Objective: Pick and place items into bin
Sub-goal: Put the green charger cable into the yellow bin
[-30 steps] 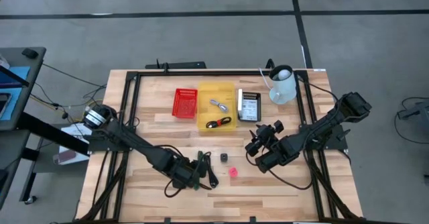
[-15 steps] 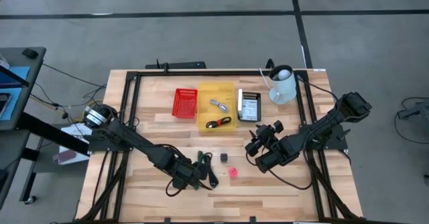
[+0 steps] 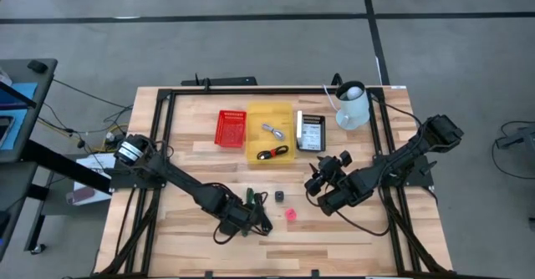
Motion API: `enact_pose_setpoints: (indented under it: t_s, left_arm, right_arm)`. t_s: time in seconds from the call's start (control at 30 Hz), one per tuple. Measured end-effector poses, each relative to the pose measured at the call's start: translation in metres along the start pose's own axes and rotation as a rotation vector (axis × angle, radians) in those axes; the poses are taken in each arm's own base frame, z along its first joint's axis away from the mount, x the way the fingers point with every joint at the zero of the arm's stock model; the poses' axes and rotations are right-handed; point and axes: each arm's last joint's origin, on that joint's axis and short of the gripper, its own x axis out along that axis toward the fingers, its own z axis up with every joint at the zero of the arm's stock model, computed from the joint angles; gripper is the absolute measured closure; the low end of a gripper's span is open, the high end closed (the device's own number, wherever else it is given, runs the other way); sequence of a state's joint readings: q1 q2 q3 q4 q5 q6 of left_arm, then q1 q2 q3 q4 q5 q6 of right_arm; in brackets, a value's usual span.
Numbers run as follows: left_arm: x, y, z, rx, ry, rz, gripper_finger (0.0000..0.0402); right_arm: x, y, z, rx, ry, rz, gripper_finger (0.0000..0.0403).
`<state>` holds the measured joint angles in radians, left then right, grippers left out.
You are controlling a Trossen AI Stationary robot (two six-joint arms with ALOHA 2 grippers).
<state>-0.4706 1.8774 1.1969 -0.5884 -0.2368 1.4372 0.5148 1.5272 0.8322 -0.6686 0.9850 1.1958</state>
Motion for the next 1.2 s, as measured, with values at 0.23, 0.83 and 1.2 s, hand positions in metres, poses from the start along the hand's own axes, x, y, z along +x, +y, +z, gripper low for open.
enact_pose_setpoints:
  t_s: [0.23,0.83,1.2]
  left_arm:
    - [0.005,0.002,-0.006,0.009,-0.046,0.004,0.0239]
    - [0.018,0.003,-0.017,-0.038,-0.147,-0.029,0.0246]
    - [0.019,0.001,-0.019,-0.111,-0.091,-0.046,0.0357]
  right_arm:
    - [0.0,0.0,0.0,0.0,0.005,0.003,0.0236]
    - [0.0,0.002,0.0,0.014,0.011,0.015,0.0235]
    - [0.0,0.002,0.0,0.023,0.009,0.019,0.0238]
